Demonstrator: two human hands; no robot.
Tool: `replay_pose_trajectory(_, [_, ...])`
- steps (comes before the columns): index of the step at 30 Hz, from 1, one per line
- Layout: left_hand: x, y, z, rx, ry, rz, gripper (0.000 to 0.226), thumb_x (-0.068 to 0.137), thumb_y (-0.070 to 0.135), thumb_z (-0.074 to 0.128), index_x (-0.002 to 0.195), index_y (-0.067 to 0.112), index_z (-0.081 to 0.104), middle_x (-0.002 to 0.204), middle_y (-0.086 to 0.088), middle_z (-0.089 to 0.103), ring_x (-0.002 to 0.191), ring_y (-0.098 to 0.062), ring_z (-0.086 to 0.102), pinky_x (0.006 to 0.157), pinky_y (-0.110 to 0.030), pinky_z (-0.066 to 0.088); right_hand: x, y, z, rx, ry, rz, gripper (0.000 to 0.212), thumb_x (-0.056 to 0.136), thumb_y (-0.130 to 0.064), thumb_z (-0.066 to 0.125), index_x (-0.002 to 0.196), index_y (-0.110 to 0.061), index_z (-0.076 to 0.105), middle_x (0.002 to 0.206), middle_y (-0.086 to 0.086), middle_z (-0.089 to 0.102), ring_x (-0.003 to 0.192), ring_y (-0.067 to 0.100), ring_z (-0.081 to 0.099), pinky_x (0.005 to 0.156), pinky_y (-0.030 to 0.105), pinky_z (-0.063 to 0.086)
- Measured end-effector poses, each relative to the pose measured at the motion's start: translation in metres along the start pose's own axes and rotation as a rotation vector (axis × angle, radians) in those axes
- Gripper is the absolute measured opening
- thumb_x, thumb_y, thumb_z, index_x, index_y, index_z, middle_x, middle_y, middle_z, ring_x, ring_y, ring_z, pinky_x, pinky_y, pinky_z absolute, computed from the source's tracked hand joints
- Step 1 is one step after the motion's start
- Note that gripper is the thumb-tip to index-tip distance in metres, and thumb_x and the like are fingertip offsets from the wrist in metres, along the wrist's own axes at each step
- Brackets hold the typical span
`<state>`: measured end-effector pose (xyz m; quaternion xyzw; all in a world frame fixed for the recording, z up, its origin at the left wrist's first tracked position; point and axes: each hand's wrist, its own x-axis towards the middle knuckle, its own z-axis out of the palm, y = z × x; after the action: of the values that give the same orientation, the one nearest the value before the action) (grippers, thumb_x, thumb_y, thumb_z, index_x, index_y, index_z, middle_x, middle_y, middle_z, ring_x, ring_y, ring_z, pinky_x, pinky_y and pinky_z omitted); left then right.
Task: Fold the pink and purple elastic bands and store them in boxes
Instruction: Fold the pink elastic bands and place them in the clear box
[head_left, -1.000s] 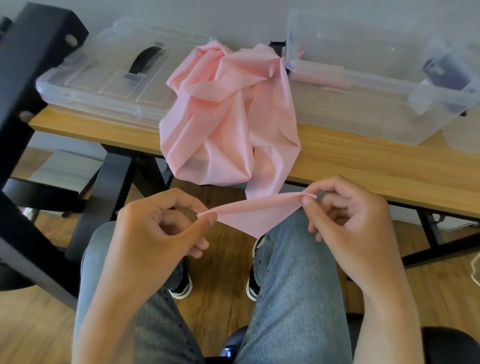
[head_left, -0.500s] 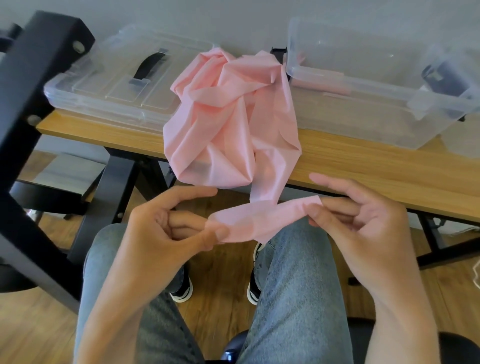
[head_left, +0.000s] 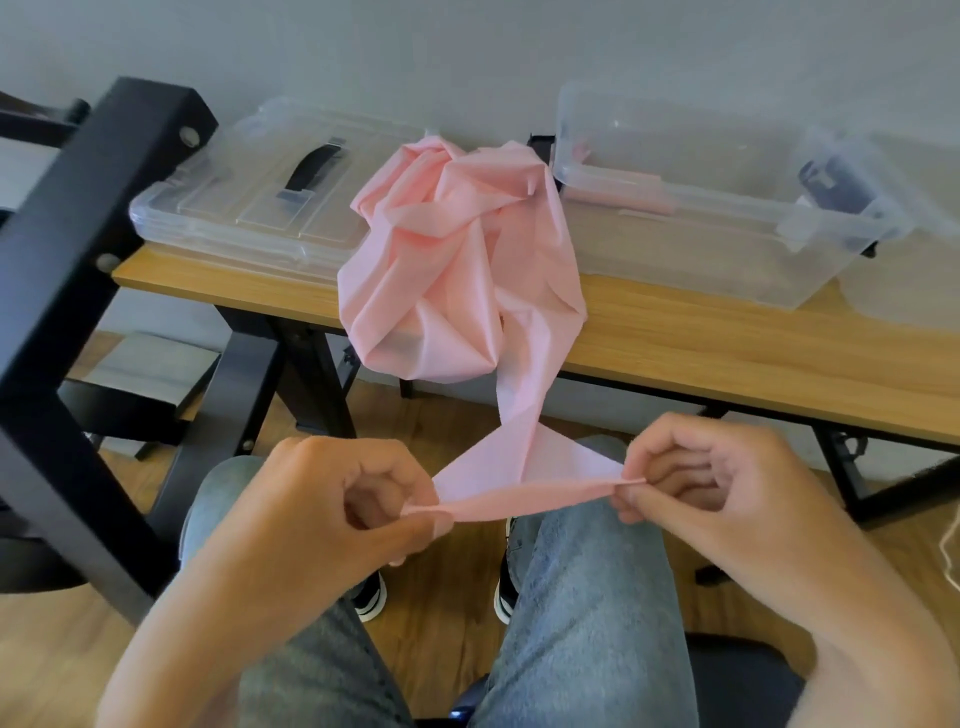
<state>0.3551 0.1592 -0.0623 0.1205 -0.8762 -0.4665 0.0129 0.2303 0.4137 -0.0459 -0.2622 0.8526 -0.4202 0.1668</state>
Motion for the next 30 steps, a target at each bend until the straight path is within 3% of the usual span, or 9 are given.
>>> replay_pose_trajectory(6, [-0.027, -0.001, -0.027, -0.176, -0.449, 0.115, 0.021, 0.073, 0.055, 0.086, 0.082, 0.038, 0.077, 0.058, 0.001, 0.066, 0.05, -0.023, 0.06, 0.055, -0.036, 0.05, -0.029, -0.014, -0.019, 0.133, -0.287, -0.084, 0.022, 0.088, -0.012, 0.077, 0.082, -0.032, 0.071, 0.066, 0.011, 0.071, 0.06, 0.019, 0.068, 0.067, 0.032, 0.058])
replay_pose_trajectory(8, [-0.031, -0.009, -0.027, -0.197, -0.395, 0.373, 0.013, 0.078, 0.045, 0.088, 0.082, 0.039, 0.077, 0.063, 0.007, 0.058, 0.051, -0.017, 0.051, 0.049, -0.03, 0.043, -0.036, -0.017, -0.022, 0.187, -0.324, -0.118, 0.014, 0.087, -0.025, 0.08, 0.082, -0.033, 0.07, 0.059, 0.009, 0.068, 0.055, 0.018, 0.064, 0.07, 0.042, 0.058])
replay_pose_trajectory(11, [-0.038, -0.006, -0.027, -0.268, -0.264, 0.593, 0.013, 0.081, 0.049, 0.084, 0.077, 0.041, 0.073, 0.084, 0.012, 0.054, 0.065, -0.01, 0.052, 0.062, -0.024, 0.041, -0.044, -0.015, -0.024, 0.263, -0.282, -0.191, 0.022, 0.081, -0.055, 0.08, 0.083, -0.035, 0.07, 0.051, 0.001, 0.065, 0.049, 0.014, 0.061, 0.069, 0.024, 0.055])
replay_pose_trajectory(13, [-0.04, 0.001, -0.028, -0.34, -0.318, 0.683, 0.015, 0.088, 0.045, 0.077, 0.078, 0.035, 0.071, 0.092, 0.01, 0.064, 0.072, -0.009, 0.058, 0.065, -0.026, 0.043, -0.049, -0.014, -0.023, 0.318, -0.273, -0.238, 0.022, 0.083, -0.056, 0.078, 0.084, -0.035, 0.07, 0.052, 0.001, 0.068, 0.05, 0.011, 0.062, 0.072, 0.013, 0.05])
replay_pose_trajectory(16, [-0.039, 0.002, -0.025, -0.476, -0.423, 0.667, 0.016, 0.094, 0.031, 0.075, 0.083, 0.019, 0.072, 0.084, 0.002, 0.074, 0.064, -0.015, 0.063, 0.05, -0.033, 0.043, -0.053, -0.019, -0.018, 0.354, -0.31, -0.288, 0.015, 0.091, -0.046, 0.075, 0.088, -0.033, 0.067, 0.061, 0.0, 0.074, 0.056, 0.01, 0.067, 0.072, 0.013, 0.05])
replay_pose_trajectory(20, [-0.042, -0.005, -0.021, -0.423, -0.111, 0.475, 0.018, 0.088, 0.047, 0.077, 0.085, 0.031, 0.069, 0.064, 0.005, 0.065, 0.044, -0.015, 0.052, 0.042, -0.021, 0.043, -0.044, -0.025, -0.011, 0.432, -0.154, -0.222, 0.023, 0.088, -0.046, 0.077, 0.087, -0.025, 0.066, 0.073, 0.011, 0.078, 0.066, 0.025, 0.076, 0.063, 0.025, 0.059])
replay_pose_trajectory(23, [-0.036, -0.002, -0.013, -0.34, 0.124, 0.317, 0.018, 0.089, 0.048, 0.072, 0.082, 0.033, 0.065, 0.06, 0.002, 0.064, 0.041, -0.009, 0.051, 0.038, -0.017, 0.041, -0.031, -0.027, 0.0, 0.46, 0.086, -0.21, 0.012, 0.082, -0.028, 0.074, 0.082, -0.018, 0.067, 0.076, 0.013, 0.078, 0.071, 0.028, 0.078, 0.059, 0.028, 0.06])
replay_pose_trajectory(27, [-0.022, 0.004, -0.004, -0.079, 0.442, 0.371, 0.005, 0.083, 0.035, 0.071, 0.085, 0.031, 0.069, 0.046, 0.007, 0.054, 0.036, -0.013, 0.048, 0.048, -0.012, 0.046, -0.016, -0.026, 0.016, 0.483, 0.238, -0.211, 0.01, 0.082, -0.015, 0.069, 0.089, -0.009, 0.066, 0.076, 0.012, 0.078, 0.068, 0.029, 0.078, 0.057, 0.032, 0.061])
replay_pose_trajectory(30, [-0.017, 0.0, -0.002, -0.191, 0.5, 0.369, 0.009, 0.082, 0.025, 0.076, 0.089, 0.02, 0.073, 0.053, 0.011, 0.065, 0.041, -0.01, 0.061, 0.049, -0.018, 0.053, -0.007, -0.024, 0.025, 0.52, 0.289, -0.22, 0.012, 0.083, -0.015, 0.069, 0.092, -0.008, 0.066, 0.074, 0.012, 0.078, 0.066, 0.029, 0.078, 0.057, 0.031, 0.061])
